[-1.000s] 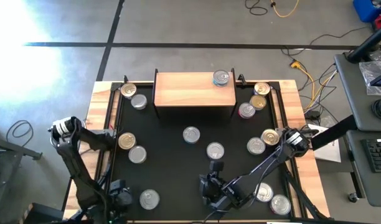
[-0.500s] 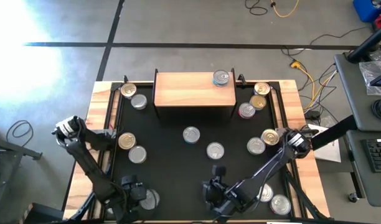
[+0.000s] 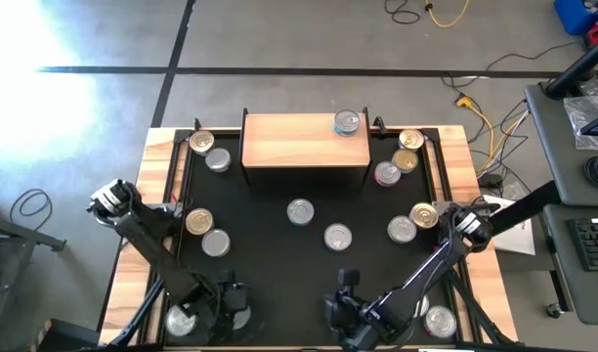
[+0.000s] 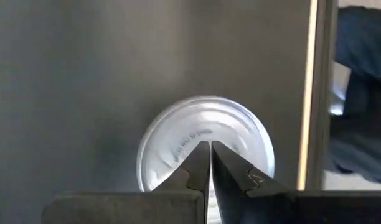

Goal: Stack canned seafood by type on shelf
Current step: Stack the light blue tuna can on top of the light blue tuna can on the shelf

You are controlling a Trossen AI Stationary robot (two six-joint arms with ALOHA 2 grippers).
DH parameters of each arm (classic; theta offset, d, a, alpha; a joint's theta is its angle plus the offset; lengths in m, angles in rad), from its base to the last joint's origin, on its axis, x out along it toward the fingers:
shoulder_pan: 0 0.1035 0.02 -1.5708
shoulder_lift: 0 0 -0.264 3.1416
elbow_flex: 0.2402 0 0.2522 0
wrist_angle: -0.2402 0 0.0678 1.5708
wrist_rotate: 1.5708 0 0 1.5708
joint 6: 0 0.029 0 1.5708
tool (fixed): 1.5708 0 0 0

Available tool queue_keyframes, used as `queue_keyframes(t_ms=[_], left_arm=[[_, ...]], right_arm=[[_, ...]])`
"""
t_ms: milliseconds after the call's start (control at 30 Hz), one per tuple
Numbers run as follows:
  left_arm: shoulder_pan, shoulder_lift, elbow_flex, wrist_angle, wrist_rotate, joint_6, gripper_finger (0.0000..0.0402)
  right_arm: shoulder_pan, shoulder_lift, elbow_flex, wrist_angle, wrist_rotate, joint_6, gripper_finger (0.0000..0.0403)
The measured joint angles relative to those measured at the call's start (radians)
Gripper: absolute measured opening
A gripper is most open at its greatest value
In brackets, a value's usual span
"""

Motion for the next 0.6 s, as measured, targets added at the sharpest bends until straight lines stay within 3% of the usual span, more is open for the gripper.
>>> queue_keyframes(t_ms=[133,333,467,600], left_arm=[[-0.054,0.0,0.0,-0.023,0.14,-0.174,0.0],[-0.155,0.0,0.0,-0.127,0.195,-0.412,0.0],[-0.162,0.0,-0.007,-0.15,0.149,-0.427,0.0],[-0.124,0.001,-0.008,-0.144,0.092,-0.327,0.0]], right_arm=[[0.001,0.0,-0.001,0.0,0.006,0.0,0.0013],[-0.001,0.0,-0.011,0.0,0.02,-0.017,0.0013],[-0.003,0.0,-0.014,-0.002,0.063,-0.019,0.0013],[-0.005,0.0,-0.014,-0.002,0.064,-0.026,0.0013]])
